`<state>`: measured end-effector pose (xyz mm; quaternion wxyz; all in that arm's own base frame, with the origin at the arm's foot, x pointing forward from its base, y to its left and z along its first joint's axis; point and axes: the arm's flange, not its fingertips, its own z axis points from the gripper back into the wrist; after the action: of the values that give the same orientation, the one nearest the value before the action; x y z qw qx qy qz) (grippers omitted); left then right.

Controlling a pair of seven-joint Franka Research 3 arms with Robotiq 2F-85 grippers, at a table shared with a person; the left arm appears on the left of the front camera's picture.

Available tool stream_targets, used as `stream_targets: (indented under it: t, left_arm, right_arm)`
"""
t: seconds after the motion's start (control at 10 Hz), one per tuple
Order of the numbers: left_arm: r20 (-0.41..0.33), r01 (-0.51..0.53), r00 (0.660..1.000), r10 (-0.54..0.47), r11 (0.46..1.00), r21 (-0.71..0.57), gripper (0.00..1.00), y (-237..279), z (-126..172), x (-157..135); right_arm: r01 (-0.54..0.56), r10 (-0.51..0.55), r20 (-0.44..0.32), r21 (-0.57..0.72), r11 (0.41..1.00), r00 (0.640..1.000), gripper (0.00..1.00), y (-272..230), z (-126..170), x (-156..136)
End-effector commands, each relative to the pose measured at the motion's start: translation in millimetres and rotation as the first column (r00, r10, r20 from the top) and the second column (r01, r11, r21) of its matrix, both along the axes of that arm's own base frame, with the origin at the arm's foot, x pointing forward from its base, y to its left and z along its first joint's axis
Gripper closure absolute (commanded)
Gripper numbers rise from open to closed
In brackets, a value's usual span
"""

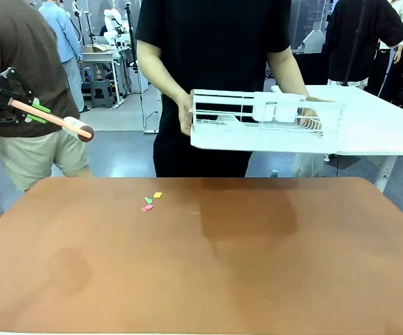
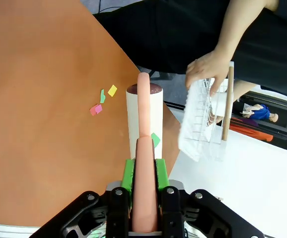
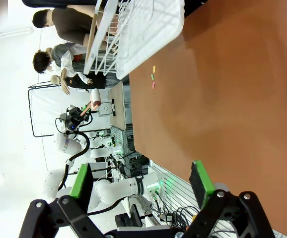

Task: Clean the table.
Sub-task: Clean the table with the Lint Roller when the human lifts the Dish drying rack.

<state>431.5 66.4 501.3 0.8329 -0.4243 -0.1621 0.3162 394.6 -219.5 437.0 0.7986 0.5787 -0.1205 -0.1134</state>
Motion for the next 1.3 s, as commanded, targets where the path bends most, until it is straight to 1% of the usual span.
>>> stream_targets:
  t: [0.0, 0.1, 0.2, 0.3, 0.4, 0.5, 0.6, 0.7, 0.8, 0.9, 1.0, 1.1, 1.2]
  left_arm:
    - [0.001, -0.001, 1.000, 0.001, 1.000, 0.001, 1.00, 0.5, 0.3, -0.2]
    - [0.001, -0.001, 1.000, 0.001, 1.000, 0.001, 1.00, 0.5, 0.3, -0.2]
    - [0.000, 0.000, 1.000, 0.000, 1.000, 0.000, 0.79, 0.0, 0.0, 0.0]
    - [-0.058, 0.137, 0.990, -0.132, 0.985, 0.103, 0.79, -7.7, 13.8, 6.6]
    - [-0.053, 0.429, 0.899, -0.436, 0.846, 0.318, 0.79, -15.2, 29.7, 20.6]
    - [-0.109, 0.543, 0.825, -0.554, 0.727, 0.421, 0.79, -18.3, 43.0, 45.7]
    - [-0.135, 0.570, 0.794, -0.593, 0.648, 0.505, 0.79, -22.5, 50.7, 79.8]
    - [-0.178, 0.639, 0.737, -0.652, 0.587, 0.497, 0.79, -26.8, 48.3, 103.0]
    - [-0.172, 0.658, 0.705, -0.688, 0.543, 0.521, 0.79, -33.3, 37.1, 125.8]
    - [-0.154, 0.662, 0.702, -0.695, 0.557, 0.502, 0.79, -40.0, 20.5, 145.5]
    - [-0.189, 0.688, 0.697, -0.692, 0.570, 0.450, 0.79, -43.3, -2.6, 158.7]
    - [-0.229, 0.689, 0.706, -0.670, 0.576, 0.440, 0.79, -46.4, -28.4, 171.0]
    - [-0.237, 0.687, 0.719, -0.653, 0.617, 0.385, 0.79, -46.6, -42.8, 180.7]
  right_arm:
    - [-0.007, 0.007, 0.024, 0.011, 1.000, 1.000, 0.00, 0.0, 1.8, 1.1]
    - [-0.007, 0.007, 0.024, 0.011, 1.000, 1.000, 0.00, 0.0, 1.8, 1.1]
    - [-0.007, 0.007, 0.024, 0.011, 1.000, 1.000, 0.00, 0.0, 1.8, 1.1]
    - [-0.007, 0.007, 0.024, 0.011, 1.000, 1.000, 0.00, 0.0, 1.8, 1.1]
    - [-0.007, 0.007, 0.024, 0.011, 1.000, 1.000, 0.00, 0.0, 1.8, 1.1]
    - [-0.007, 0.007, 0.024, 0.011, 1.000, 1.000, 0.00, 0.0, 1.8, 1.1]
    - [-0.007, 0.007, 0.024, 0.011, 1.000, 1.000, 0.00, 0.0, 1.8, 1.1]
    - [-0.007, 0.007, 0.024, 0.011, 1.000, 1.000, 0.00, 0.0, 1.8, 1.1]
    - [-0.007, 0.007, 0.024, 0.011, 1.000, 1.000, 0.00, 0.0, 1.8, 1.1]
    - [-0.007, 0.007, 0.024, 0.011, 1.000, 1.000, 0.00, 0.0, 1.8, 1.1]
    - [-0.007, 0.007, 0.024, 0.011, 1.000, 1.000, 0.00, 0.0, 1.8, 1.1]
    - [-0.007, 0.007, 0.024, 0.011, 1.000, 1.000, 0.00, 0.0, 1.8, 1.1]
    - [-0.007, 0.007, 0.024, 0.011, 1.000, 1.000, 0.00, 0.0, 1.8, 1.1]
